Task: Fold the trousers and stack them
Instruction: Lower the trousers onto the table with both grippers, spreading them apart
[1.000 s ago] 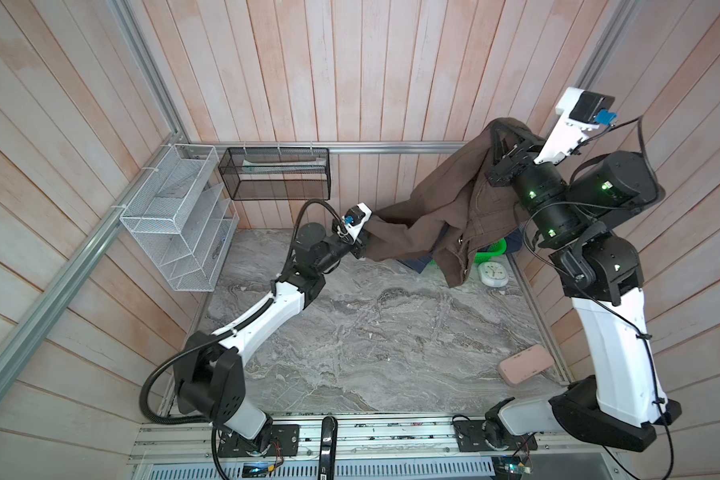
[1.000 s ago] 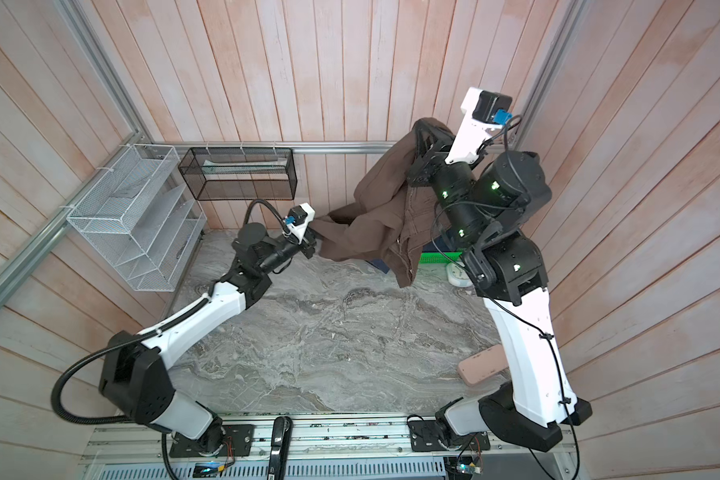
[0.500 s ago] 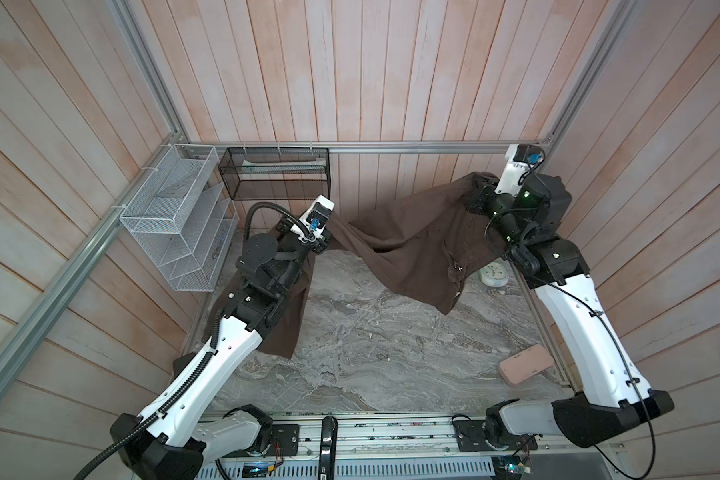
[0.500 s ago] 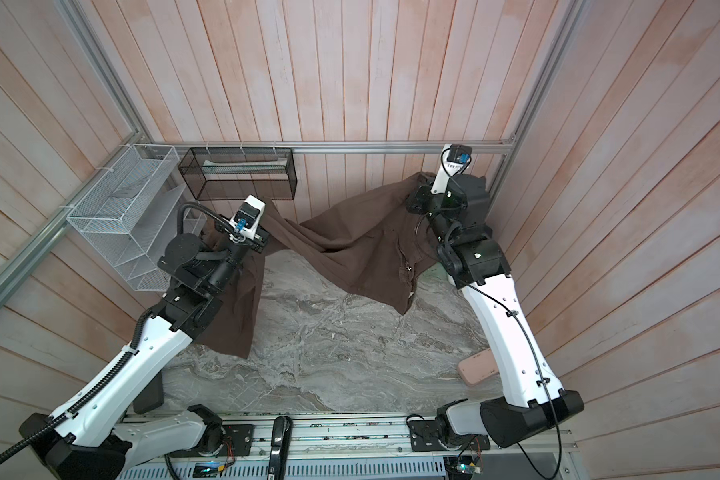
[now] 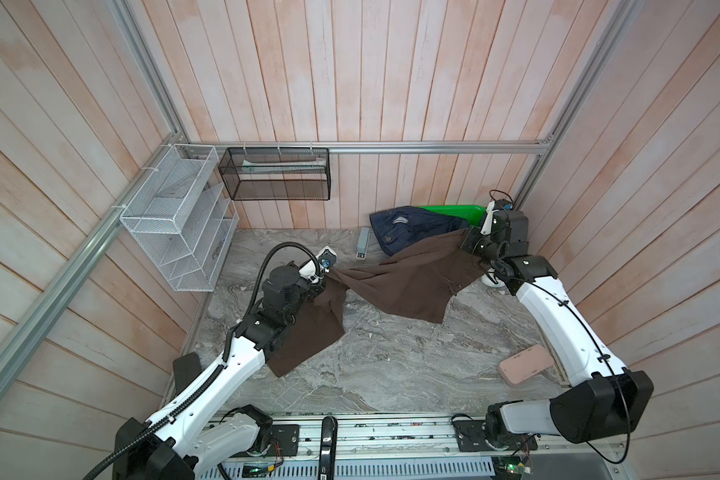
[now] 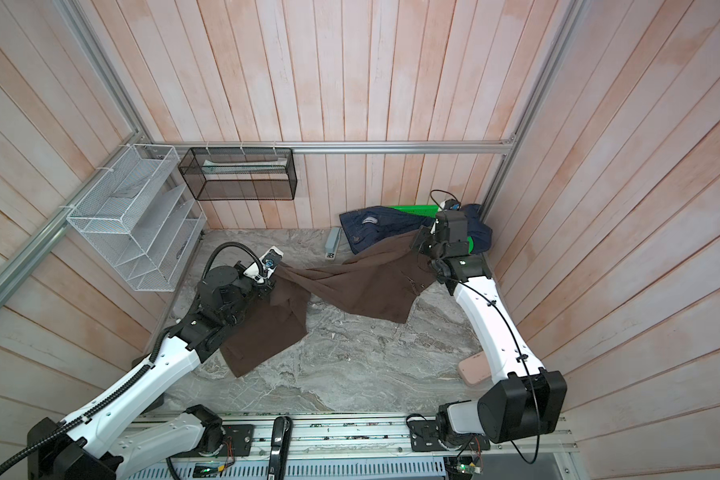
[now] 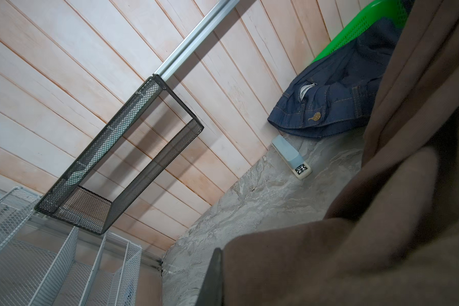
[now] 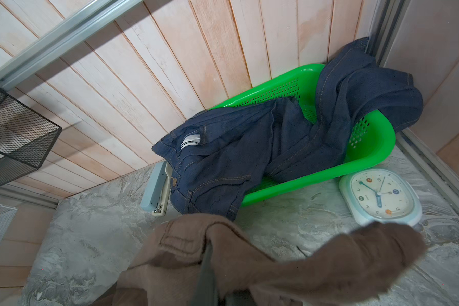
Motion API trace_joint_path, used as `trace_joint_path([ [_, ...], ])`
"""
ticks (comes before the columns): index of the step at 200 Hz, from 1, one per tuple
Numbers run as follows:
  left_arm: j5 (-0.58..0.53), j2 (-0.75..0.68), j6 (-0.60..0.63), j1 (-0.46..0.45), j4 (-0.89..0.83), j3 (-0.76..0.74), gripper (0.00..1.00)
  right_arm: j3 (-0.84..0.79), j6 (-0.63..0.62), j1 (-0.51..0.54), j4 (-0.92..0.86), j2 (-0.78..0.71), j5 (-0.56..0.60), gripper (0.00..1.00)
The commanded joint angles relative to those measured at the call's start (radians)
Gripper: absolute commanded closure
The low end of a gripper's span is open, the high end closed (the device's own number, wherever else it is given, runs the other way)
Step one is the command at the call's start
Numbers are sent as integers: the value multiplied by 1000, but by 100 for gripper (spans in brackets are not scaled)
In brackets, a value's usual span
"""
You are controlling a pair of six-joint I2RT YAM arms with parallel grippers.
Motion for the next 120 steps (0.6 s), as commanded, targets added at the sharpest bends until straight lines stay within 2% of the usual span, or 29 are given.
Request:
trace_joint_path([
  [1, 1, -61, -52, 3, -54, 43, 94, 55, 4, -5, -69, -40, 26, 100],
  [58, 252, -167, -207, -45, -405, 128, 94, 175, -2, -12, -304, -100, 100, 100],
  [87, 279, -106, -293, -95, -449, 99, 91, 186, -4, -47, -312, -3, 121, 100],
  [120, 280, -24, -404, -107, -511, 109, 91, 191, -6, -92, -316, 156, 122, 100],
])
